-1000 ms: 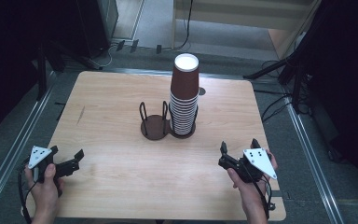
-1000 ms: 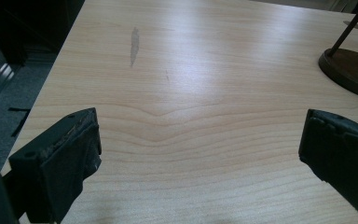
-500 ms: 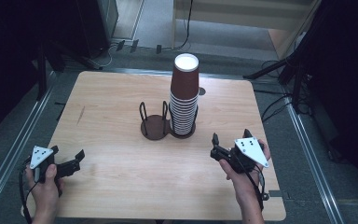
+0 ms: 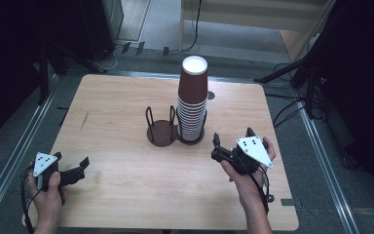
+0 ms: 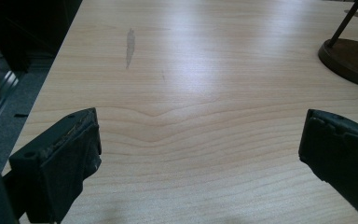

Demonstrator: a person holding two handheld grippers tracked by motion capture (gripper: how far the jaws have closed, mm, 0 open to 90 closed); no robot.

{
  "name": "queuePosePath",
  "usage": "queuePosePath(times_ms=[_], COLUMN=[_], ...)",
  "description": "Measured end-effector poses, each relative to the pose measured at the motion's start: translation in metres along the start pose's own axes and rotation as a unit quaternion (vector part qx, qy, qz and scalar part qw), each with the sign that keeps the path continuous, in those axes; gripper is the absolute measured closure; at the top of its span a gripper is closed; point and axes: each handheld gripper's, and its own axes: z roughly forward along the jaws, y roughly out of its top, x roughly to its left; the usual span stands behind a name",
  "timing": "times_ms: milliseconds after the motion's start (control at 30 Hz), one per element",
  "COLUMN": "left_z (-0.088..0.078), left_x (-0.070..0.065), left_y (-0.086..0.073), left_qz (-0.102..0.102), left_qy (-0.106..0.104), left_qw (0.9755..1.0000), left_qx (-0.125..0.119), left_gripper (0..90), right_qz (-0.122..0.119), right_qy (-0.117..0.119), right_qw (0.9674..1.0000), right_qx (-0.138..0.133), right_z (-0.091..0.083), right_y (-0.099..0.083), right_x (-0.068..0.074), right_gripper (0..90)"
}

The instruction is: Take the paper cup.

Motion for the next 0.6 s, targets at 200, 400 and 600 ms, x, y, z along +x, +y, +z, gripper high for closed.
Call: queuePosePath(times_ms=[200,400,600], left_z=[0.000,0.000,0.000], left_x=[0.000,0.000,0.000], left_y=[0.000,0.000,0.000], left_qz=[0.001,0.001,0.000], left_qy=[-0.001,-0.001,-0.003], left_qw=[1.0000,1.0000,1.0000], left_qx=[-0.001,-0.002,-0.001], left_gripper=[0.0,0.0,0.0], right_qz=[0.005,0.006,0.008], right_qy=[0.007,0.014,0.017], right_qw=[1.0000,0.9999,0.9998], right_qx=[0.001,0.000,0.004], right_z=[0.006,0.011,0.017], right_y=[0.006,0.011,0.016], right_x=[0.008,0.013,0.018], right_gripper=[2.2,2.9,3.1])
